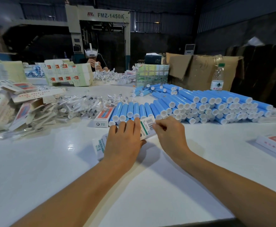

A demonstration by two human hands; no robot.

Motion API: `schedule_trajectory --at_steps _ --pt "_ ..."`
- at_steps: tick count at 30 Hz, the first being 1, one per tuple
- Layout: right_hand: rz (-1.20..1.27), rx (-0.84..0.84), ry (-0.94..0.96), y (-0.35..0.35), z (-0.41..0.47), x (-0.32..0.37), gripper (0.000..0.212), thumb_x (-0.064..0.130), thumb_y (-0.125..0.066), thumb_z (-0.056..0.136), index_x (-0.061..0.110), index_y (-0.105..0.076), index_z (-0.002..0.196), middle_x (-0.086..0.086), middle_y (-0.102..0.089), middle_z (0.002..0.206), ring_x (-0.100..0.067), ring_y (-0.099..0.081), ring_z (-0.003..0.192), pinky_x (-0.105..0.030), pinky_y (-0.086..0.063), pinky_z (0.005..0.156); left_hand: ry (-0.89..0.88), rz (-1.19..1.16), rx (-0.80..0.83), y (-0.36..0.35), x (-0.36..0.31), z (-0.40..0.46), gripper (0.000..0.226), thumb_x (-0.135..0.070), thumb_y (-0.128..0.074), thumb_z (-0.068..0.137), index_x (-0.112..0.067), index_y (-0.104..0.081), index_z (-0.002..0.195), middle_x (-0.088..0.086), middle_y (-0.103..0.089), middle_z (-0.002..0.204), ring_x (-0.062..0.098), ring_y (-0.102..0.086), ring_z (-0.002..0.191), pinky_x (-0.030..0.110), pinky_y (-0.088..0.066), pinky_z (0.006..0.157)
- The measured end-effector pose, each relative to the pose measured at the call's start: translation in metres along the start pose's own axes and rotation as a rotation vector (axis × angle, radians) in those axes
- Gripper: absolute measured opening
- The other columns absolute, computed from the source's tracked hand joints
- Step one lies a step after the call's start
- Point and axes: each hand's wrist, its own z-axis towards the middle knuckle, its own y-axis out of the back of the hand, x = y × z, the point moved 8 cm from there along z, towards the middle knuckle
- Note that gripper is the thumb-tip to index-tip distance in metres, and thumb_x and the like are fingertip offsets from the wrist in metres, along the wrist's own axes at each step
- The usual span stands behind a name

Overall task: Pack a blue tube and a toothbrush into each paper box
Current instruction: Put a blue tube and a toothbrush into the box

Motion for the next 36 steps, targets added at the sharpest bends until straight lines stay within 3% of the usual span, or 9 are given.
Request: schedule_trajectory --at_steps 5,8,10,14,18,23,30,36 --pt "0.041 -0.008 -0.02 -0.001 0.003 -0.002 0.02 0.014 -0.06 0.091 0.002 -0.068 0.077 -0.009 -0.062 0.079 -0.012 -0.047 0.07 -0.019 -0.039 0.062 0.047 -0.069 0.015 -0.007 0.003 0.002 0.074 -0.058 -0.035 0.094 -0.011 -0.018 0.148 0.005 -0.044 0.134 0.024 -0.046 0.118 0.036 -0.036 0.093" --pt "0.175 0.028 -0.076 -0.002 0.006 -0.005 0.009 0.014 -0.061 0.09 0.016 -0.066 0.083 -0.007 -0.063 0.086 -0.014 -0.053 0.075 -0.023 -0.046 0.065 0.05 -0.091 0.028 -0.011 0.005 0.004 0.074 -0.058 -0.03 0.095 -0.013 -0.009 0.149 0.004 -0.037 0.139 0.024 -0.039 0.123 0.036 -0.032 0.097" --pt "0.263 0.045 -0.126 -0.003 0.006 -0.009 0.008 0.012 -0.062 0.09 0.019 -0.065 0.089 -0.006 -0.064 0.088 -0.016 -0.058 0.08 -0.024 -0.051 0.067 0.015 -0.076 0.022 -0.012 0.002 0.003 0.074 -0.058 -0.029 0.095 -0.012 -0.008 0.149 0.004 -0.038 0.138 0.023 -0.04 0.121 0.035 -0.032 0.094" --pt "0.352 0.039 -0.205 -0.002 0.004 -0.017 0.005 0.006 -0.064 0.086 0.01 -0.066 0.087 -0.003 -0.066 0.085 -0.015 -0.062 0.08 -0.025 -0.053 0.068 -0.029 -0.08 0.036 -0.014 -0.002 0.0 0.073 -0.057 -0.028 0.096 -0.01 -0.009 0.148 0.004 -0.038 0.136 0.022 -0.04 0.117 0.034 -0.031 0.091" --pt "0.269 0.064 -0.182 -0.004 0.003 -0.017 0.008 0.001 -0.061 0.086 0.006 -0.066 0.081 -0.006 -0.066 0.082 -0.014 -0.057 0.075 -0.03 -0.05 0.068 -0.064 -0.085 0.053 -0.012 -0.006 -0.002 0.07 -0.054 -0.03 0.097 -0.009 -0.011 0.147 0.005 -0.038 0.135 0.023 -0.038 0.118 0.035 -0.03 0.09" --pt "0.302 0.085 -0.116 -0.004 0.004 -0.008 0.011 0.006 -0.062 0.089 0.016 -0.066 0.086 -0.002 -0.065 0.086 -0.009 -0.056 0.074 -0.012 -0.044 0.06 -0.018 -0.1 0.039 -0.009 0.0 0.0 0.071 -0.056 -0.029 0.096 -0.012 -0.009 0.148 0.003 -0.037 0.137 0.022 -0.039 0.119 0.034 -0.03 0.091" --pt "0.201 0.045 -0.054 -0.002 0.0 -0.003 0.016 0.011 -0.066 0.086 0.017 -0.063 0.071 0.009 -0.06 0.067 0.006 -0.053 0.062 -0.009 -0.041 0.057 0.086 -0.104 0.064 -0.012 0.015 0.004 0.072 -0.059 -0.028 0.095 -0.014 -0.009 0.148 0.004 -0.036 0.141 0.022 -0.037 0.126 0.033 -0.032 0.095" --pt "0.147 0.04 -0.074 -0.006 -0.001 -0.005 0.019 0.009 -0.065 0.086 0.015 -0.06 0.068 0.008 -0.058 0.066 -0.004 -0.051 0.061 -0.011 -0.04 0.055 0.03 -0.025 0.066 -0.013 0.011 0.004 0.073 -0.057 -0.027 0.096 -0.01 -0.006 0.148 0.005 -0.035 0.141 0.024 -0.037 0.124 0.035 -0.03 0.097"
